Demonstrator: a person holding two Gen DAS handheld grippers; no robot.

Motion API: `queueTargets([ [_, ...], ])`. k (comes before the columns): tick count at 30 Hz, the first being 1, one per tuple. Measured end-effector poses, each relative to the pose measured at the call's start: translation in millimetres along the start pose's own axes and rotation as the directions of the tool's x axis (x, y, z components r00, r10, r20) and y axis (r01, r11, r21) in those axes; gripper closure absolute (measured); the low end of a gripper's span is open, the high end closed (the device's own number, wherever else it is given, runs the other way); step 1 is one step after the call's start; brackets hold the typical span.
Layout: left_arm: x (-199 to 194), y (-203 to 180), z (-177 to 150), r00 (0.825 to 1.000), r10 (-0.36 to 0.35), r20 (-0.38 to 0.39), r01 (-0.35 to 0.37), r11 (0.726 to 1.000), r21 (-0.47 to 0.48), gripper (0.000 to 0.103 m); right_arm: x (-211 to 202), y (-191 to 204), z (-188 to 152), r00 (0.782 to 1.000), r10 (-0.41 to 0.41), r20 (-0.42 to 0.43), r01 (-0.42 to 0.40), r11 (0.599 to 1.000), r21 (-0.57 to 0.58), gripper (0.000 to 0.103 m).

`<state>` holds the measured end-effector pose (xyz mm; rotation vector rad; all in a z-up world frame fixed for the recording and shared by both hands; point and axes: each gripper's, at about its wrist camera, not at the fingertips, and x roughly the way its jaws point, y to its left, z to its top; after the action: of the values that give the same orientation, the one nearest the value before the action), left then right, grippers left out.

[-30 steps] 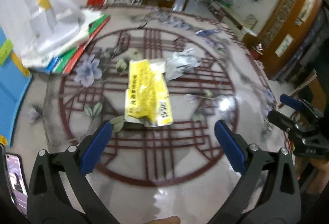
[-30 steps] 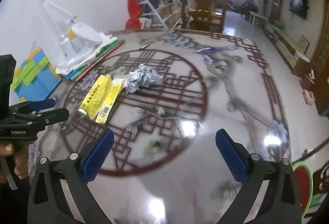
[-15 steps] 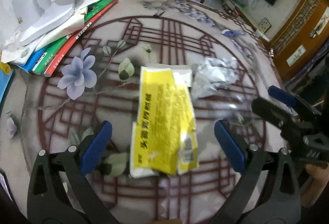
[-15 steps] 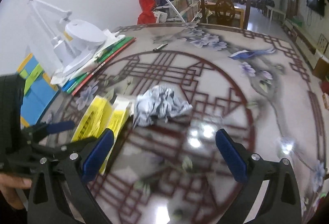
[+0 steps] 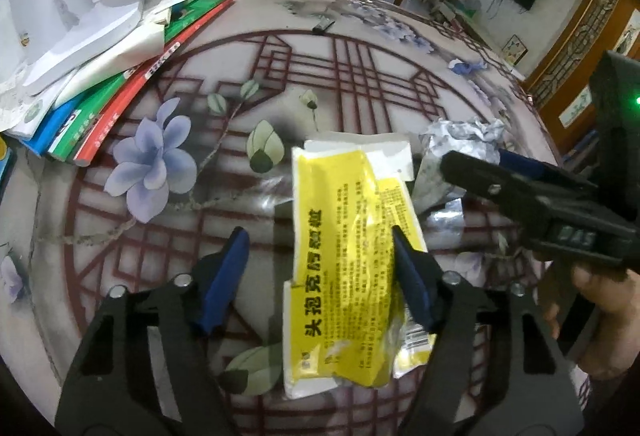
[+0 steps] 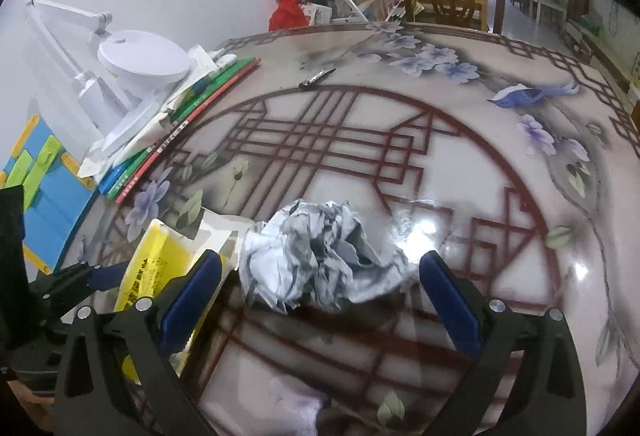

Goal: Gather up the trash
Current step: 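Grasp the yellow sachet with the left tool while the right tool grasps the crumpled foil, then carry the sachet and foil over the red bin with both tools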

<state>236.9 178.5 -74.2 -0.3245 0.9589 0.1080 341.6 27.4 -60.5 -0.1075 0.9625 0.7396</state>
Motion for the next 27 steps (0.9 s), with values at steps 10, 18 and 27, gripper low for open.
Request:
queueTargets([
  [10,-0.7,-13.7,-0.5,1.0,-0.027,0.009,0.026,0.998,0.052,0.06,3.2,8.9,-9.2,1.0,-0.015,0.018,0.015,1.0,-0.015,0.038],
  [18,-11.7,-12.9,-6.3,1.0,-0.004,0.027,0.002,0.998,0.061,0.063,-14.2,3.3,-18.6,0.999,-0.029,0.025,0.028,1.0,0.01,0.044],
  [27,-35.6,-20.4,-10.7,0.999,0.0,0.053,-0.003,0.998,0.058,0.063,-61.3,4.4,-33.8,0.997,-0.045,0.069,0.044,0.999,0.021,0.044],
])
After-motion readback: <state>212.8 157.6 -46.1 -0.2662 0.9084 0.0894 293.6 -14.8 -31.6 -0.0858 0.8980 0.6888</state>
